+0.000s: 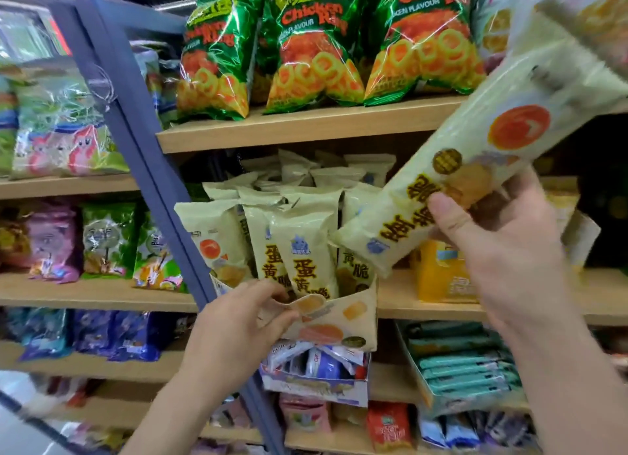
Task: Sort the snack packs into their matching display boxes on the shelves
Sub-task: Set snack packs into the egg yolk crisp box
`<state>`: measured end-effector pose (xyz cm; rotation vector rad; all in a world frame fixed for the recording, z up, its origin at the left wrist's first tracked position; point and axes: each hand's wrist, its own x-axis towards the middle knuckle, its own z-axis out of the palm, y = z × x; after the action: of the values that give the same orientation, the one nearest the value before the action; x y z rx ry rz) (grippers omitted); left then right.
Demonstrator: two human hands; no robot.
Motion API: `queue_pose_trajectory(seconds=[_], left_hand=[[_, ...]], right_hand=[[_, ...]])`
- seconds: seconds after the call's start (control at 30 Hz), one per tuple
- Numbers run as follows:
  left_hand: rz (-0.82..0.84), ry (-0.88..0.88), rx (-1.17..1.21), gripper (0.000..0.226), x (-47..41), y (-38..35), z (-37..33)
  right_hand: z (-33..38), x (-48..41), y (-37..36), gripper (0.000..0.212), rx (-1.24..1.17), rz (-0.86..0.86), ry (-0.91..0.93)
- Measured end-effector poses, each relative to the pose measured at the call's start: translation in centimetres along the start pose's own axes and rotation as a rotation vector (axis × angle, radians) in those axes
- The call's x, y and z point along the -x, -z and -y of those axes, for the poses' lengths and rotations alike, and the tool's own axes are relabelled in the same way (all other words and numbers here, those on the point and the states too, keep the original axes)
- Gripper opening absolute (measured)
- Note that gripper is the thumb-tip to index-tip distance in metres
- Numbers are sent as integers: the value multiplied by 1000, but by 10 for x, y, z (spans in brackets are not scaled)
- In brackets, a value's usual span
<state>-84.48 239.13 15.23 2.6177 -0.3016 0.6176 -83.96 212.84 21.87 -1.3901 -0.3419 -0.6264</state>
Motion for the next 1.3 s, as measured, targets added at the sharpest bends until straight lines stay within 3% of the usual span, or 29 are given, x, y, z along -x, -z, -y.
queue_pose_trajectory(seconds=[0.17,0.3,0.4,0.57,0.9,1.0,1.17,1.3], left_hand=[[-333,-216,112,66,-13,21,-12],[-121,-258,-130,98,-51,43,-23],[10,-290,-183,91,-72,50,-23],[-72,-287,111,57,-95,57,-8],[-80,-388,206,51,-101,65,1],[-30,-394,190,58,-101,67,-3],[82,-521,31,111,-93,80,-23],[75,-589,-258,97,-92,65,-48]], right_hand=[[-11,-1,-25,44,165,8,-49],[-13,-5,-36,48,359,48,-103],[-7,-11,-42,49,453,88,-100],[-6,-22,-52,53,663,242,-113],[-3,-26,-48,52,766,475,-264],[-8,-19,-52,49,904,529,-261],[-27,-3,-57,59,949,527,-222],[-26,-4,-39,63,903,690,-296]])
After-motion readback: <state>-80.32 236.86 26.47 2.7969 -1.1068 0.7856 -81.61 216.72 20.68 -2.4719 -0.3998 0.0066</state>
